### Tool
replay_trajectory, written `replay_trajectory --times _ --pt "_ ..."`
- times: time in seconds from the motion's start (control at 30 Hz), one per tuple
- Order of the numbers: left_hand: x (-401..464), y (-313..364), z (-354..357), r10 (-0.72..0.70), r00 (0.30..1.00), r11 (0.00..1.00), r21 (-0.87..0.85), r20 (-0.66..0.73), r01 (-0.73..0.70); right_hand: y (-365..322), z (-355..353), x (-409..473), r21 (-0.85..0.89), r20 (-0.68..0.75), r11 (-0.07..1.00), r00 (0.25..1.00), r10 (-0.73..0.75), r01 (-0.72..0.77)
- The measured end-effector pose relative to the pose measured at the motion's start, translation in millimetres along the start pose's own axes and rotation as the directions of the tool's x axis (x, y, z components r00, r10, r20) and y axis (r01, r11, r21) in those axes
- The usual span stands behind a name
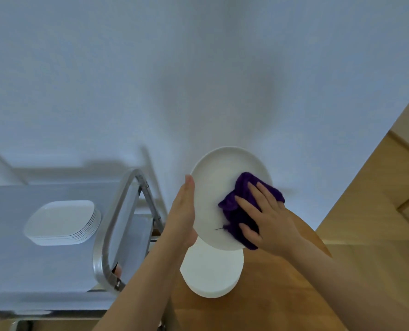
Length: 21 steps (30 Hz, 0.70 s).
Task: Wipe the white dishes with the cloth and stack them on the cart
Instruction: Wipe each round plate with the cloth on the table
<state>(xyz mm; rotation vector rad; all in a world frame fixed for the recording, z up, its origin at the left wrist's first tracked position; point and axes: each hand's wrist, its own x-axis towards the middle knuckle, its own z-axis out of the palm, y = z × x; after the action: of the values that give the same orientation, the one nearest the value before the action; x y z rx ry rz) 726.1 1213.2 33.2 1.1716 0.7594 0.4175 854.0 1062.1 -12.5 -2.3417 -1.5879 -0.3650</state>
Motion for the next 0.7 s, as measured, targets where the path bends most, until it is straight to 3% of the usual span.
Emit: replay_trajectory --times 0.17,0.33,0.5,0.63,0.7 --pt "-5.2 -0.6 5.9 0.013 0.990 0.997 -0.072 0.138 -0.003 -4.2 -6.4 30.3 -0.017 -0.197 0.974 0.956 0.218 -0.225" --pt "-6.5 -2.9 17.6 0.099 0.984 0.995 -0.032 0.145 -0.096 -46.2 -11.2 65.8 0.330 -0.267 0.888 0.870 0.414 -0.321" --pt "3.7 12.4 22.2 0.115 0.986 0.987 -0.128 0.123 -0.099 -80.7 -14.9 68.9 0.411 -0.287 0.903 0.923 0.257 -0.123" --pt "10.3 20.2 19.3 0.047 0.997 0.980 -0.196 0.065 -0.034 -67.1 -15.8 56.0 0.473 -0.109 0.880 0.988 0.112 -0.048" --pt "11.9 26.5 17.7 -0.013 0.999 0.971 -0.237 0.047 0.023 -54.7 -12.5 39.4 0.403 -0.093 0.913 0.995 -0.024 0.060"
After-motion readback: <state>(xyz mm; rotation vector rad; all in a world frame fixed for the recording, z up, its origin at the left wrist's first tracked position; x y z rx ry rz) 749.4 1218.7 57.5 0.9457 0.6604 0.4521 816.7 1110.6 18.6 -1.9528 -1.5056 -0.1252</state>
